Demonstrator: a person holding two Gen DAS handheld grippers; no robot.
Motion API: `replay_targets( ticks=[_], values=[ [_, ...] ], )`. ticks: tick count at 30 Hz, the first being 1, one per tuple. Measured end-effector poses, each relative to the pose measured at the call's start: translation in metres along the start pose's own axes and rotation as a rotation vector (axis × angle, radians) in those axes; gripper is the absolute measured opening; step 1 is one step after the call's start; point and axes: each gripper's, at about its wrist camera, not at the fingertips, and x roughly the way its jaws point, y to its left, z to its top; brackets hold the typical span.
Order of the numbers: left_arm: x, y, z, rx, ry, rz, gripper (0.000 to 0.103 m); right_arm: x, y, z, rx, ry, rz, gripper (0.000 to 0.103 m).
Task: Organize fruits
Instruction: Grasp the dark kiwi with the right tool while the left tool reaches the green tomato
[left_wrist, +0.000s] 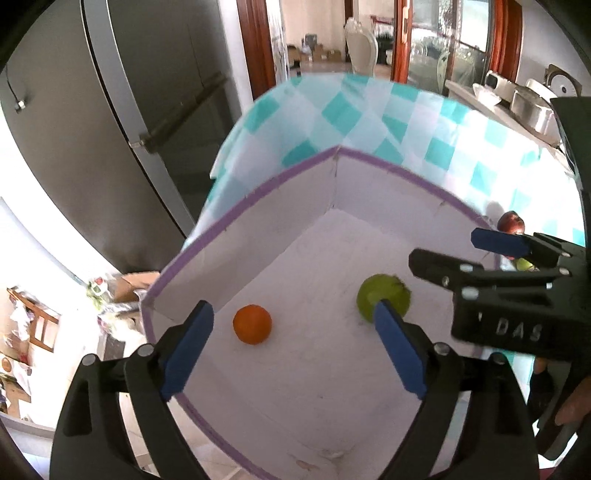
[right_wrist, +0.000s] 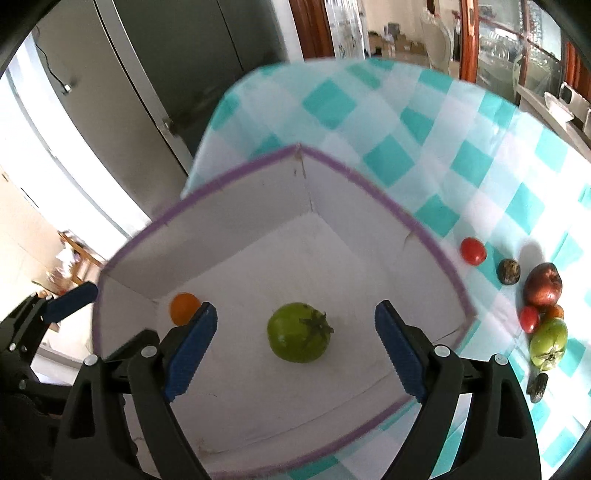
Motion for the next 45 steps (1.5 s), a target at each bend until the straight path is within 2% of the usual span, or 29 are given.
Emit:
replay_targets(
  ticks=[3, 7, 13, 21, 24, 26, 30, 33, 36, 41, 43, 45],
  values=[
    [-0.013, -0.015, -0.005, 0.011, -0.032, 0.009, 0.091, 0.008, -0.003, 0.011, 0.039, -0.045, 0.015, 0.086],
    [-0.024, -0.043, -0.012, 0.045, -0.053, 0.007, 0.092, 0.005, -0.033, -0.004, 0.093, -0.075, 0.016, 0.087],
    [-0.030, -0.094, -0.017, 0.116, -0.078, -0.022, 0.096, 0.005, -0.087, -0.029, 0.177, -0.058, -0.031, 0.087],
    [-0.030, -0.162, -0.023, 0.201, -0.083, -0.080, 0.096, -0.006, -0.169, -0.083, 0.259, -0.043, -0.158, 0.087],
    [-0.035, -0.186, -0.030, 0.249, -0.114, -0.134, 0.097, -0.015, -0.197, -0.112, 0.274, -0.068, -0.241, 0.088],
    [-0.037, -0.201, -0.037, 0.288, -0.117, -0.165, 0.098, -0.018, -0.220, -0.133, 0.327, -0.051, -0.281, 0.088],
    [-0.028, -0.230, -0.062, 0.398, -0.058, -0.244, 0.098, -0.017, -0.249, -0.165, 0.402, -0.018, -0.327, 0.088],
    [-0.018, -0.243, -0.084, 0.482, 0.004, -0.309, 0.098, -0.007, -0.254, -0.171, 0.409, 0.003, -0.339, 0.087],
    [-0.003, -0.246, -0.098, 0.522, 0.057, -0.346, 0.098, 0.011, -0.245, -0.162, 0.349, 0.025, -0.338, 0.087],
    [0.025, -0.237, -0.101, 0.516, 0.144, -0.363, 0.098, 0.040, -0.242, -0.133, 0.302, 0.046, -0.356, 0.087],
    [0.033, -0.230, -0.100, 0.504, 0.169, -0.378, 0.098, 0.052, -0.246, -0.121, 0.289, 0.056, -0.369, 0.084],
    [0.043, -0.224, -0.100, 0.504, 0.195, -0.389, 0.098, 0.063, -0.250, -0.112, 0.286, 0.068, -0.391, 0.073]
  ],
)
